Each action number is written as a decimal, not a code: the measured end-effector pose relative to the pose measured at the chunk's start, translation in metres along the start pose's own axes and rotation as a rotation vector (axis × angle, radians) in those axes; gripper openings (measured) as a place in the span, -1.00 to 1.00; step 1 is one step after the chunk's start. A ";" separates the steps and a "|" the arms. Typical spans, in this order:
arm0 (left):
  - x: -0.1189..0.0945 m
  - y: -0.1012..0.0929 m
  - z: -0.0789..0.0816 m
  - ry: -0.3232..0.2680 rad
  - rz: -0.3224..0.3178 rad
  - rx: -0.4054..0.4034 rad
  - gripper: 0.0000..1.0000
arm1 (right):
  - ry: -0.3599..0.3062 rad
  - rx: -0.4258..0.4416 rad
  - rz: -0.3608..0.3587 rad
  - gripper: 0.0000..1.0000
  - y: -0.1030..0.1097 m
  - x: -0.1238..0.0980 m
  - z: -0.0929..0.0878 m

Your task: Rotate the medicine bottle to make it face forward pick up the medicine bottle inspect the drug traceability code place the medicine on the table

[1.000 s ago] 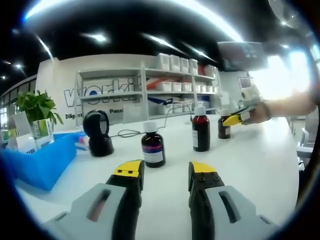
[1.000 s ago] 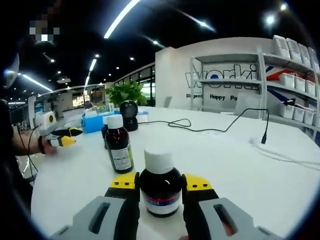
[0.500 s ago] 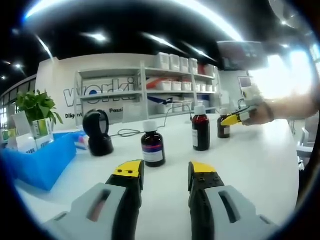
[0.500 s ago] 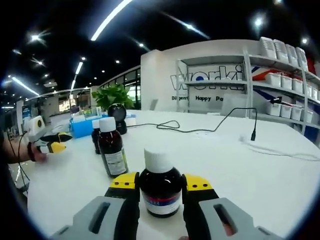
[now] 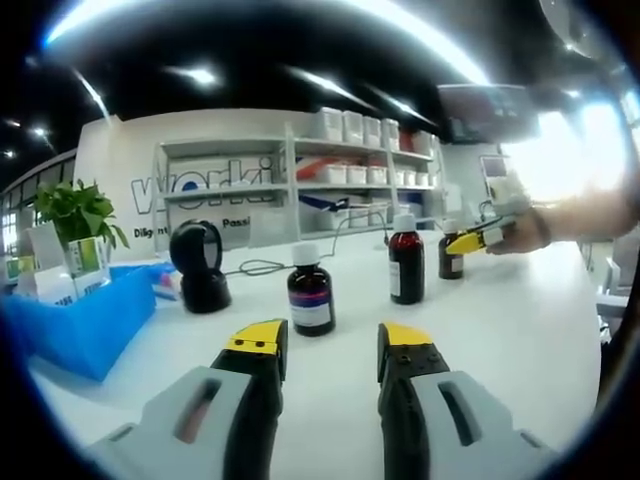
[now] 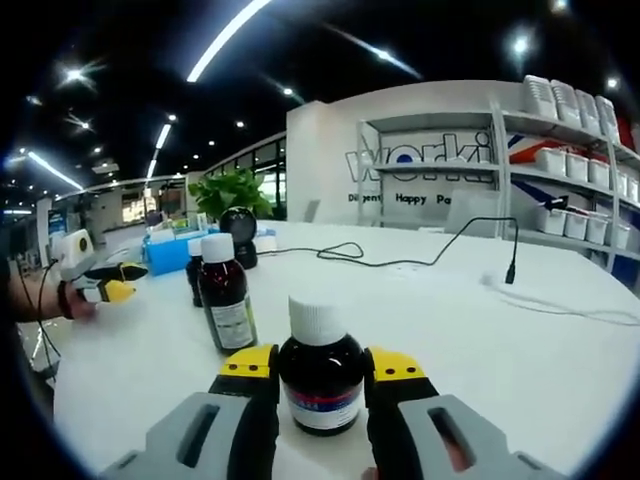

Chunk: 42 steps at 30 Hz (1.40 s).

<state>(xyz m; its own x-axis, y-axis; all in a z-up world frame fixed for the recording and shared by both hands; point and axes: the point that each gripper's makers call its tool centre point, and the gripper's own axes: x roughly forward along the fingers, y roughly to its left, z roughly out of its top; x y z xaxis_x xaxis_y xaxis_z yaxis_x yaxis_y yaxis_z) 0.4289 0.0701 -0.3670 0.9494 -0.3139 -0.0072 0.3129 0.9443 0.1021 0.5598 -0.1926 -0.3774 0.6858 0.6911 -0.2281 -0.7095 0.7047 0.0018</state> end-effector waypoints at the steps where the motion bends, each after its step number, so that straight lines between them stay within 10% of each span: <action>1: 0.000 0.000 0.000 0.001 0.000 0.001 -0.44 | -0.003 -0.004 -0.002 -0.42 0.000 0.000 0.000; 42: -0.001 -0.001 0.002 -0.006 -0.020 -0.073 -0.38 | -0.171 -0.033 -0.058 -0.32 0.006 -0.080 0.037</action>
<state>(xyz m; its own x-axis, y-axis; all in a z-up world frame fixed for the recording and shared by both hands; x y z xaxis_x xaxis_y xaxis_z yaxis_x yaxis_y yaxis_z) 0.4275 0.0696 -0.3649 0.9429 -0.3331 -0.0026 0.3330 0.9425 0.0294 0.5071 -0.2379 -0.3231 0.7410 0.6689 -0.0583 -0.6713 0.7402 -0.0393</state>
